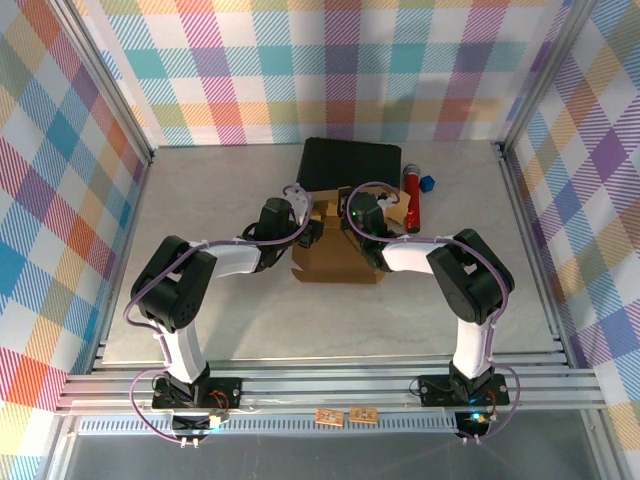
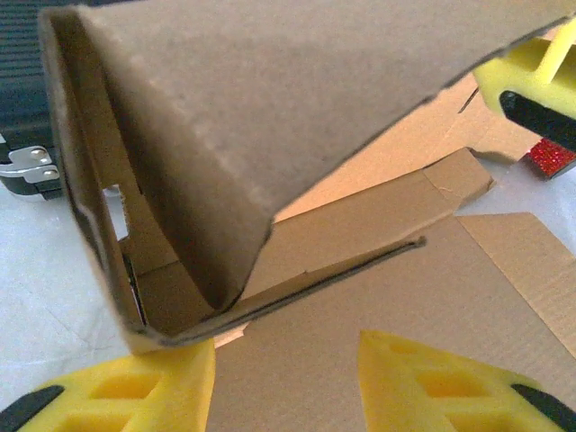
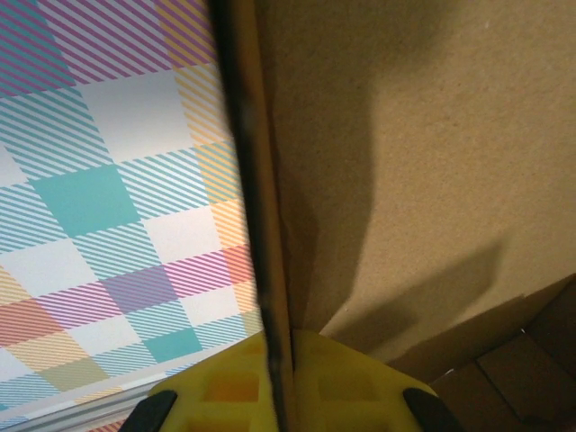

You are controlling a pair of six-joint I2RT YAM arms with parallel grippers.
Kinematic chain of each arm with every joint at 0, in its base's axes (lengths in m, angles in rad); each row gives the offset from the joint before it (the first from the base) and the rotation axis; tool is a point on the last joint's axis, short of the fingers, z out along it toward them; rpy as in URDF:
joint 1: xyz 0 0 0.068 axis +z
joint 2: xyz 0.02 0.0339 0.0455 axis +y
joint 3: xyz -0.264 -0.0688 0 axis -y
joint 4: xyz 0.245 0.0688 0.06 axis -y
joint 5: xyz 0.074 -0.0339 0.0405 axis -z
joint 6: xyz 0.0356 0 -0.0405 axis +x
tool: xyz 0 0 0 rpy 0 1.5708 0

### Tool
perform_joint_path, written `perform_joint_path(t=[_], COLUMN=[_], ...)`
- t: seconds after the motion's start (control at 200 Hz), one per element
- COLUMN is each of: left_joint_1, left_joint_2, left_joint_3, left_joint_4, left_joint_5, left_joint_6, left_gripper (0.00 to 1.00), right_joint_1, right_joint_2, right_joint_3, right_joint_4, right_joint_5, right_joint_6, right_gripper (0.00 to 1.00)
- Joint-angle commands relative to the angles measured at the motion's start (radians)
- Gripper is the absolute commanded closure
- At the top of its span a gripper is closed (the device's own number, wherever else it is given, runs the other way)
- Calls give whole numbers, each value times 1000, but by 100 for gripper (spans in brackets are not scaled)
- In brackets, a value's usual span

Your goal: Fold the paper box

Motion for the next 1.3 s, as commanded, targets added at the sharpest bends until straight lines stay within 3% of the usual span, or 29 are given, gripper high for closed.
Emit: perform_joint_path(t=[0.0,0.12,0.25,0.435,0.745,0.96,1.11,1.205,1.295], left_joint_1=[43,58,71,75,32,31,37,84,206], left_joint_2=[11,26,44,54,-90,-258,-357,-426,-465], left_joint_3=[24,36,49,83,25,-17,-4,18,-1], left_joint_4=[155,157,157,131,63,-167,-345,-501,-547], left_joint_5=[-101,-111,-100,23,63,146,284,238,160], left_joint_6=[62,88,113,104,-45,-135,-172,-182,-231], left_gripper=[51,35,37,44,34,38,39,39,37], right_joint_1=[34,29,20,7,9,9,2,-4,-8], right_joint_2=[29,27,23,35,96,87,84,82,68], right_joint_3=[-10,-8,-2,32,144,213,212,213,209], right_joint_4=[-99,-101,-150,-195,-240,-343,-355,-369,-391], right_joint_5=[-180,-194,-200,-211,-138,-111,-125,-157,-169], right_joint_6=[29,38,45,52,94,93,91,78,56], right_gripper=[100,100,100,100,100,100,100,100,100])
